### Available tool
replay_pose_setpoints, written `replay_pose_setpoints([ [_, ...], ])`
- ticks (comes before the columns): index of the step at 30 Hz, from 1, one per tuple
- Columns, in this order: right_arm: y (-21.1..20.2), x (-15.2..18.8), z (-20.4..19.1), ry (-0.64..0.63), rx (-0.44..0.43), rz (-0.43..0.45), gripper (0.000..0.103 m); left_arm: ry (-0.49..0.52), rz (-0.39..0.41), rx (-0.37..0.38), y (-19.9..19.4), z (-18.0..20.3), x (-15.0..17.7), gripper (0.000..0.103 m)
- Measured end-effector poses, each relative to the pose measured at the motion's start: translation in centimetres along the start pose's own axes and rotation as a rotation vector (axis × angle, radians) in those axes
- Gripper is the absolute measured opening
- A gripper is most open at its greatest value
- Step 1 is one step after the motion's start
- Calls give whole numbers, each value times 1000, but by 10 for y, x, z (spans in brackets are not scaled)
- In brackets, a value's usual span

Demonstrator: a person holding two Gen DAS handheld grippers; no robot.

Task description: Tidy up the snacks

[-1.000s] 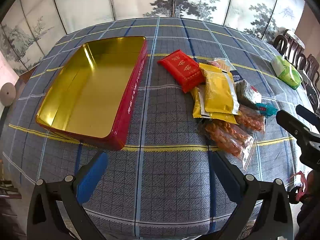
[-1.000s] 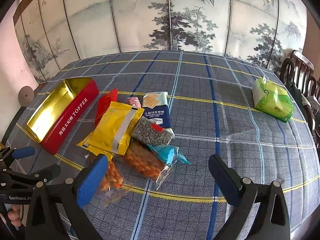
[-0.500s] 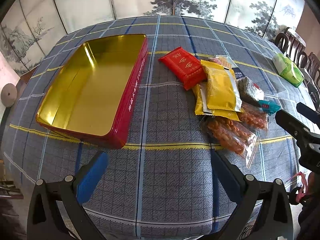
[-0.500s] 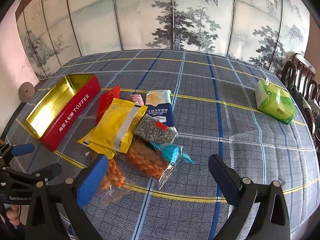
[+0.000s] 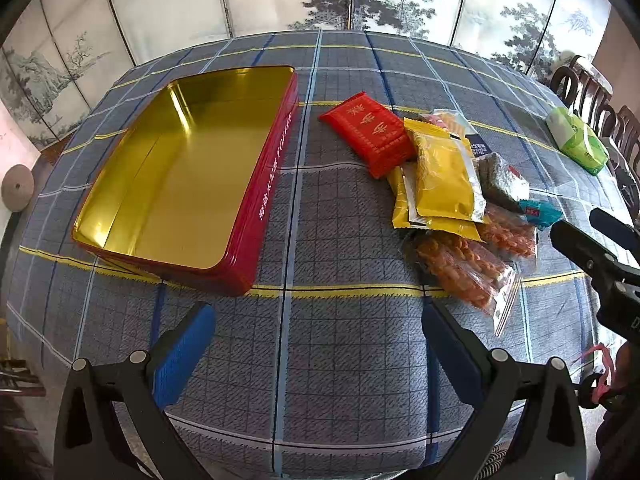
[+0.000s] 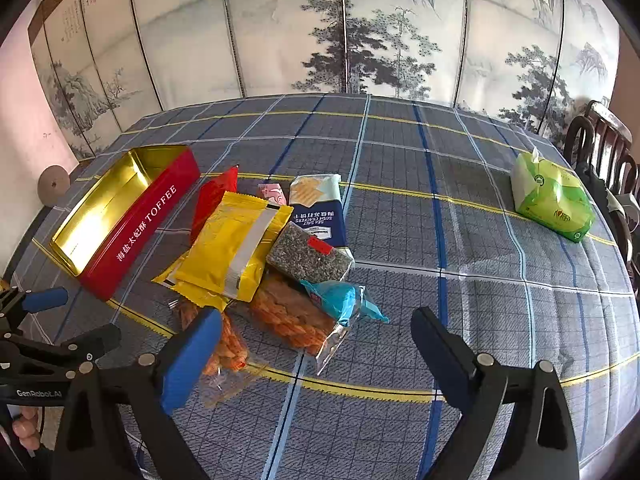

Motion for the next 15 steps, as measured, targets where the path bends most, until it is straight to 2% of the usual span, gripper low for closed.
replay_pose_setpoints([
  [15,3,2,4,12,-9,-10,89,4,-5,-4,1,0,2,102],
])
Point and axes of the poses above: each gripper's, at about its wrist camera, not at the fingertips, and y roughly the way its jaws point, z to its right, x to its underside, the point moved 2 cm from there along y, roughly the way its jaws point, and after that the axes turned 3 degrees about -y, right-handed, at the moved point
